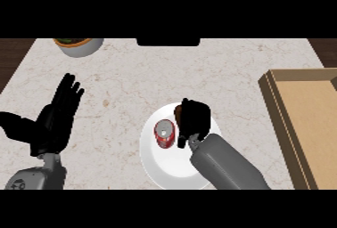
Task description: Pick the sweet potato from the plate and place it in the cardboard box
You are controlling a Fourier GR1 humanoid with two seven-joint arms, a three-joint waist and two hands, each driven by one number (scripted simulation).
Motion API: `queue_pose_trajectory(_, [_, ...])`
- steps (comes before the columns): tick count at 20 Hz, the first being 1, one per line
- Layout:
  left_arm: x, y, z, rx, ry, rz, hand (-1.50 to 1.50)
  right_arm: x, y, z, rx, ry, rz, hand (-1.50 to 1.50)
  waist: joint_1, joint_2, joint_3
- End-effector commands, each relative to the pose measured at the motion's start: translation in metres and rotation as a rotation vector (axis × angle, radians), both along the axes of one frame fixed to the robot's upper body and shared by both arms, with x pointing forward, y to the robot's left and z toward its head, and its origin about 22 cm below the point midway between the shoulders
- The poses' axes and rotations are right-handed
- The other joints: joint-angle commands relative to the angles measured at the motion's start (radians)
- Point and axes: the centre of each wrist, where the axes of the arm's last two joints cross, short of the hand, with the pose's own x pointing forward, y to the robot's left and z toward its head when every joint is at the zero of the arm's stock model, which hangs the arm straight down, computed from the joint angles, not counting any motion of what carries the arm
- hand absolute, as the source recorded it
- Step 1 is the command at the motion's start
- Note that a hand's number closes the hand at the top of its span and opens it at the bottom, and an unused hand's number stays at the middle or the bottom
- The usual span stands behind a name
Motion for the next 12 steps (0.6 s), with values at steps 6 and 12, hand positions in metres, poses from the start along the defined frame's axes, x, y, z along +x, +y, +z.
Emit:
queue_pose_trajectory(6, [0.007, 0.010, -0.020, -0.006, -0.006, 0.019, 0.00, -0.027, 0.025, 0.005, 0.070, -0.040, 0.171, 1.50, 0.003, 0.007, 0.001])
queue_pose_trajectory(12, [-0.003, -0.005, -0.012, 0.006, 0.013, 0.007, 0.00, -0.042, 0.032, 0.026, 0.070, -0.207, 0.252, 1.50, -0.004, 0.003, 0.001])
